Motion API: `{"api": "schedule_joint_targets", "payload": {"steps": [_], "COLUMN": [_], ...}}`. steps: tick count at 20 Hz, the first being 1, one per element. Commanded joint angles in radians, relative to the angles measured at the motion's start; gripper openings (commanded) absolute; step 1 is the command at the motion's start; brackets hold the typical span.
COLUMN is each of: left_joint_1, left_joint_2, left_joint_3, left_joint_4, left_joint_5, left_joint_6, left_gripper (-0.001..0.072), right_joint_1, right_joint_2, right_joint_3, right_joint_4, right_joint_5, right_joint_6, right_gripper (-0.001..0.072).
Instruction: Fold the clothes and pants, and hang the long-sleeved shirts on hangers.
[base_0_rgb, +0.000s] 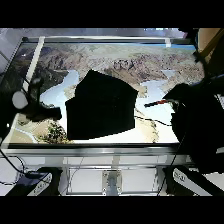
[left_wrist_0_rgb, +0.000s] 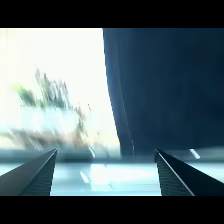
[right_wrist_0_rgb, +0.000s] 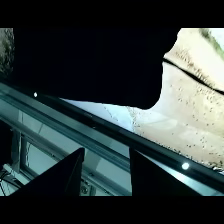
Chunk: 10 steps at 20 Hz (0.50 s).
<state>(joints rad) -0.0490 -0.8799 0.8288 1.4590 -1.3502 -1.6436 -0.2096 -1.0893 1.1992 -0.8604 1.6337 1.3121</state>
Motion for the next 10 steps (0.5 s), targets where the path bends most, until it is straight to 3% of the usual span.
{"api": "schedule_joint_targets", "payload": {"steps": [1,5,10], "left_joint_1": [0.063,0.063,0.062], "left_joint_2": [0.101,0.05,-0.082], "left_joint_3": [-0.277,-0.352,-0.359], "left_joint_4": [-0.192,-0.272,-0.356], "left_joint_5": [0.126,0.188,0.224], "left_joint_6": [0.047,0.064,0.175], "left_gripper": [0.0713,0.0713,0.0713], "right_joint_1": [0.055,0.113,0.156], "right_joint_2": [0.06,0.061,0.061], "right_joint_3": [-0.261,-0.307,-0.307], "right_joint_4": [0.001,-0.001,-0.003], "right_joint_5": [-0.111,-0.127,-0.255], "right_joint_6": [-0.016,-0.018,-0.024], "right_gripper": [0.0338,0.0338,0.0338]}}
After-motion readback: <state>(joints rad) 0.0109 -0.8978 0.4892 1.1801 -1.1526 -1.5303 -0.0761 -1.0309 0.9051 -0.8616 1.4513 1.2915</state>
